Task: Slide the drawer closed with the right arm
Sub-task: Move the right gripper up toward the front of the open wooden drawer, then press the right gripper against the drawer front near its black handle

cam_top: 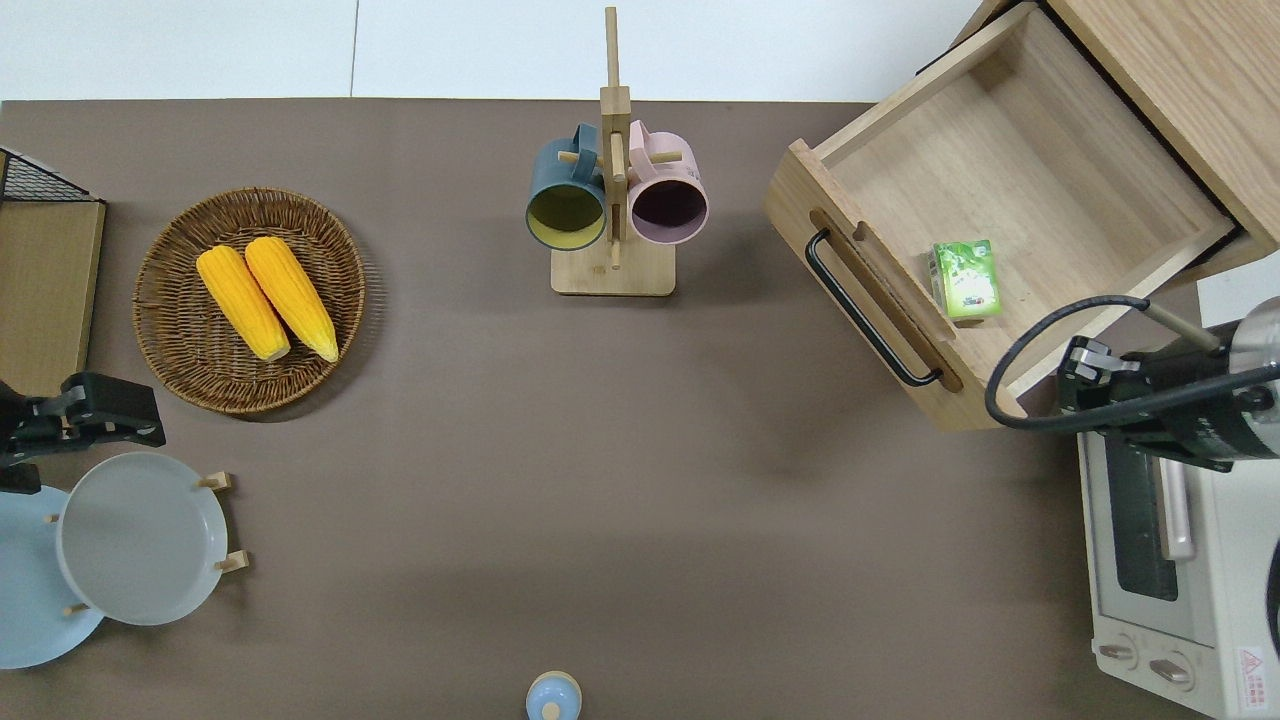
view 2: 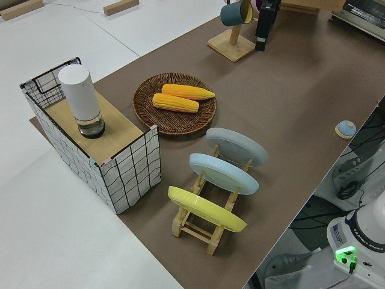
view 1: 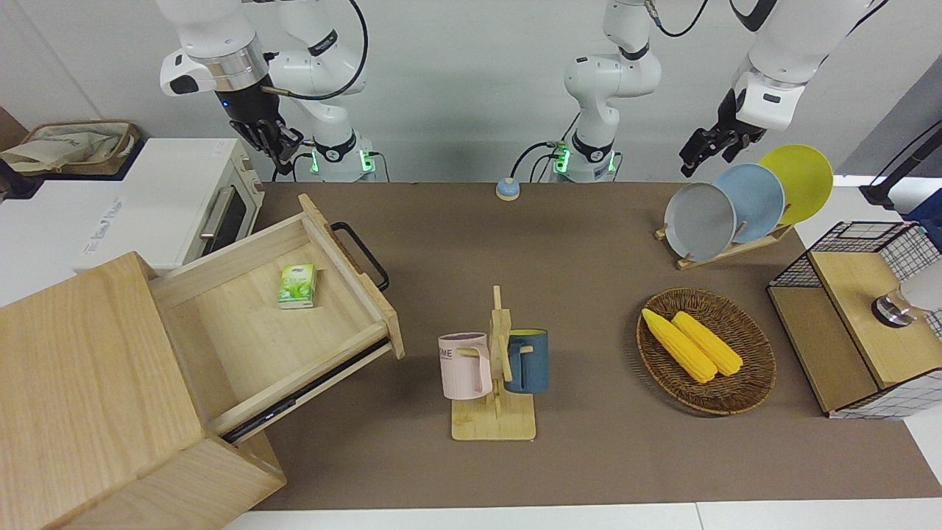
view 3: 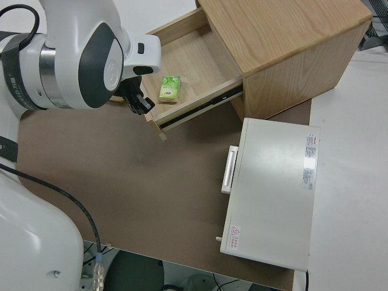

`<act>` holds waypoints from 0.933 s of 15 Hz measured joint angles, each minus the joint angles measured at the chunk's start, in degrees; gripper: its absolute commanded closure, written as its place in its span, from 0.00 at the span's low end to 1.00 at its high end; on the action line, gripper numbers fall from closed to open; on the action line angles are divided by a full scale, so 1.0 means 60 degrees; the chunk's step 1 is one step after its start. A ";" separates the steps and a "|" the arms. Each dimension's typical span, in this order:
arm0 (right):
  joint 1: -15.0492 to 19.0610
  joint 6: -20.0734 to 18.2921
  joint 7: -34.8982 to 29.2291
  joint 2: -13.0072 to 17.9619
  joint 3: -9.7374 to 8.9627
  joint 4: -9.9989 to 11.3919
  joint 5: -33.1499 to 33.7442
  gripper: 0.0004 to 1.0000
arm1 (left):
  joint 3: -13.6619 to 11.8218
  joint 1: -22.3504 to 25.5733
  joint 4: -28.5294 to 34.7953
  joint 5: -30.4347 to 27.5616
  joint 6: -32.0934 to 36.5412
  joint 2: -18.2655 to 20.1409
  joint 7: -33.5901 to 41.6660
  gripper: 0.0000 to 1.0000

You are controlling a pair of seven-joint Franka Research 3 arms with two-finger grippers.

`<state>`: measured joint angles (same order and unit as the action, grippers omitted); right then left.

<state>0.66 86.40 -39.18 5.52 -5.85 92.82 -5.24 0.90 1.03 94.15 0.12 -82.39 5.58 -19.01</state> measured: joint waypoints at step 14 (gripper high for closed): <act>-0.1347 0.1475 -0.4512 -0.0807 -0.0878 0.0605 -0.0100 1.00 | 0.0000 0.0000 0.0000 0.0000 0.0000 0.0000 0.0000 0.01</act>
<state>-7.43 95.25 -66.25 0.67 -11.12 96.45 -5.84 0.90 1.03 94.15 0.12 -82.39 5.58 -19.01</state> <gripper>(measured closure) 0.991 0.004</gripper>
